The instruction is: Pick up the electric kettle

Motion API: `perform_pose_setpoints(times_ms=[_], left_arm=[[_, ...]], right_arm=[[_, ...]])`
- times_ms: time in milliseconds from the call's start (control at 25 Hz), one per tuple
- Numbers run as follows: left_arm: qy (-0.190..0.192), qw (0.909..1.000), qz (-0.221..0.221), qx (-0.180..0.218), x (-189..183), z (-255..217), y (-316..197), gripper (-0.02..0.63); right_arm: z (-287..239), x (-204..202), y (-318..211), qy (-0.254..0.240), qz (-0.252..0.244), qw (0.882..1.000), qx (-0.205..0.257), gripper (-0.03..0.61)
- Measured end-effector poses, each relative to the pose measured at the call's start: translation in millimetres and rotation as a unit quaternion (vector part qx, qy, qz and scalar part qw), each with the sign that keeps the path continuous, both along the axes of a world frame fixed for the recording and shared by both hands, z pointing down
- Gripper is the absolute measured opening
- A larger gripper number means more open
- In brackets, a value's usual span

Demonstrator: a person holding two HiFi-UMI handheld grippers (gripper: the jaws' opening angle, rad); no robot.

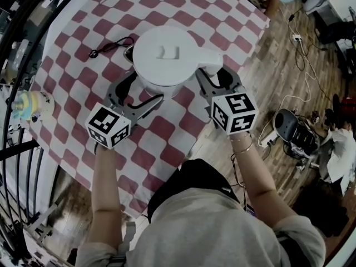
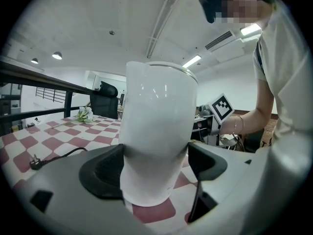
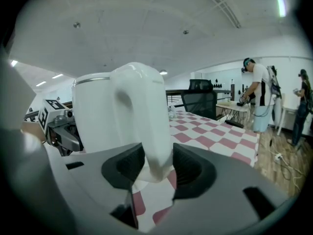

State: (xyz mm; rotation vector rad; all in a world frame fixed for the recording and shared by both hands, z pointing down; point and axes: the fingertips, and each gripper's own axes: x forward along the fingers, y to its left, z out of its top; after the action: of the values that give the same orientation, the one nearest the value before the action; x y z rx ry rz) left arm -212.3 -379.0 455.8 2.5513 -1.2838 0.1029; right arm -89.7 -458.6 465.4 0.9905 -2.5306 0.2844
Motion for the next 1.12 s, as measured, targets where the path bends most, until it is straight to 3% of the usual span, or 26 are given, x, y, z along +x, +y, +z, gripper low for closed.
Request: perform_pose_setpoints(times_ms=[40, 720, 1120], left_arm=[[0.001, 1.0000, -0.001, 0.001, 0, 0, 0, 0.408], [-0.022, 0.9996, -0.020, 0.003, -2, -7, 0, 0.408], [-0.031, 0.9969, -0.043, 0.057, -4, -55, 8, 0.408]], right_arm=[[0, 1, -2, 0.003, 0.003, 1.000, 0.003, 0.152], [-14, -4, -6, 0.015, 0.008, 1.000, 0.017, 0.158], [-65, -8, -3, -0.008, -0.001, 0.998, 0.063, 0.160]])
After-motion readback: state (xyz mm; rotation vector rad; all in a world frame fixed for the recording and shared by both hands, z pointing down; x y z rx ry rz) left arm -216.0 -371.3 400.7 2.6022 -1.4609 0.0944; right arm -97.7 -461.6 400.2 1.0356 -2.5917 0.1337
